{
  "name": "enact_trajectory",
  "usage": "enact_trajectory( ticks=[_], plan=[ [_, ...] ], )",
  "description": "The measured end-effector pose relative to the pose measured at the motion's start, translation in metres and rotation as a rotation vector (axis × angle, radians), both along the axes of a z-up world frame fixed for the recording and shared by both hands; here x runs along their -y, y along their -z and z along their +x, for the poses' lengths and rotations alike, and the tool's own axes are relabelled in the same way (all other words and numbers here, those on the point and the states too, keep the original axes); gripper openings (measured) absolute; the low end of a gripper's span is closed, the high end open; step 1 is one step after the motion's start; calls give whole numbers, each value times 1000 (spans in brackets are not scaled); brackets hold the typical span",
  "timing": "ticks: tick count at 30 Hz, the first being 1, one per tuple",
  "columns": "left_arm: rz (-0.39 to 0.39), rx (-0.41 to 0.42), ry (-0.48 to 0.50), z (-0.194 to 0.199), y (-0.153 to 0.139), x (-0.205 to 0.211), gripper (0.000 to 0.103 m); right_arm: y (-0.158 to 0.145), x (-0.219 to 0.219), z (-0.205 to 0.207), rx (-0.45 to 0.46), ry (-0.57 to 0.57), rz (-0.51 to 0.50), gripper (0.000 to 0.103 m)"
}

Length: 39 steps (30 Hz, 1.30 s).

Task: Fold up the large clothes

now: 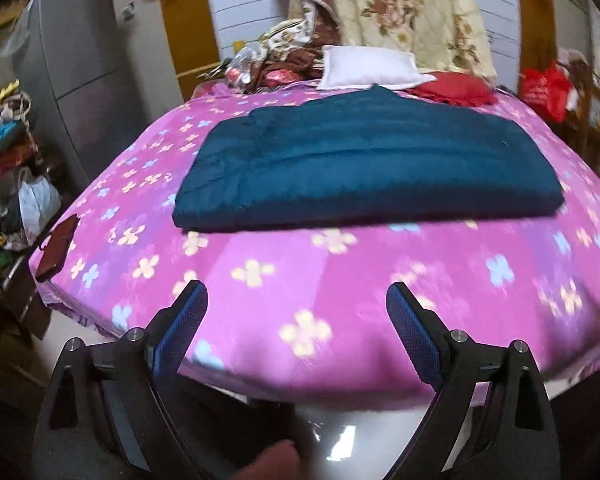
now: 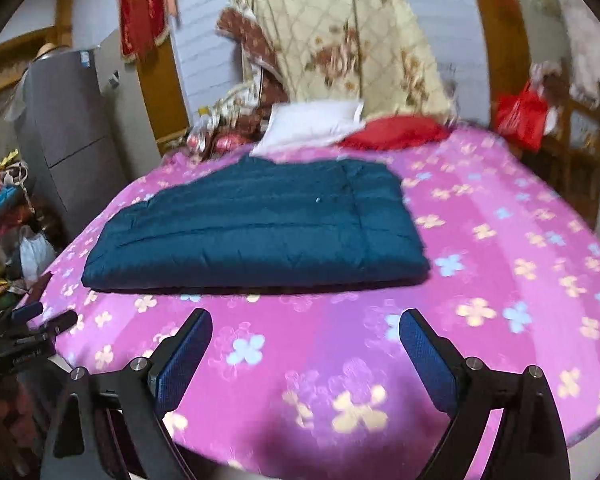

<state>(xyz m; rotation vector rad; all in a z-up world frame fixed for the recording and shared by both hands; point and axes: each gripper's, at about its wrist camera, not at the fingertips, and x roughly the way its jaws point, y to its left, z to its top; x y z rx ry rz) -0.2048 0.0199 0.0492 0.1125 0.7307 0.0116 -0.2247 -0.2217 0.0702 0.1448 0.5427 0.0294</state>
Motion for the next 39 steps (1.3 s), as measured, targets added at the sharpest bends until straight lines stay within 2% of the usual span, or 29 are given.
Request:
enact_trajectory(
  ticks=[2,5,10,13,16,20,28,39],
  plan=[
    [-4,20,26,-12,0,6,91,0,-2,-10,35,14,-23,93],
    [-41,3,74,-21,1,15,100,-1,-6,-14,66,39,-72,93],
    [-91,-34,51,-21,-2,14,100,-3,-4,-10,62,46,-44,93],
    [-140,-28,49,-20,-4,8,100,-3,-5,-11,59,40,-39,93],
    [-142,-30,33,-18,-5,8,103,-1,-9,-8,44,27,-41,93],
    [-139,-75,34,-9,-2,10,103,2,-16,-6,33,1,-44,93],
    [-54,-112,-21,3,3,15,103,5,-22,-4,25,-8,-67,93],
    [-65,-108,22,3,-7,27,103,3,-25,-5,44,-15,-67,93]
  ],
)
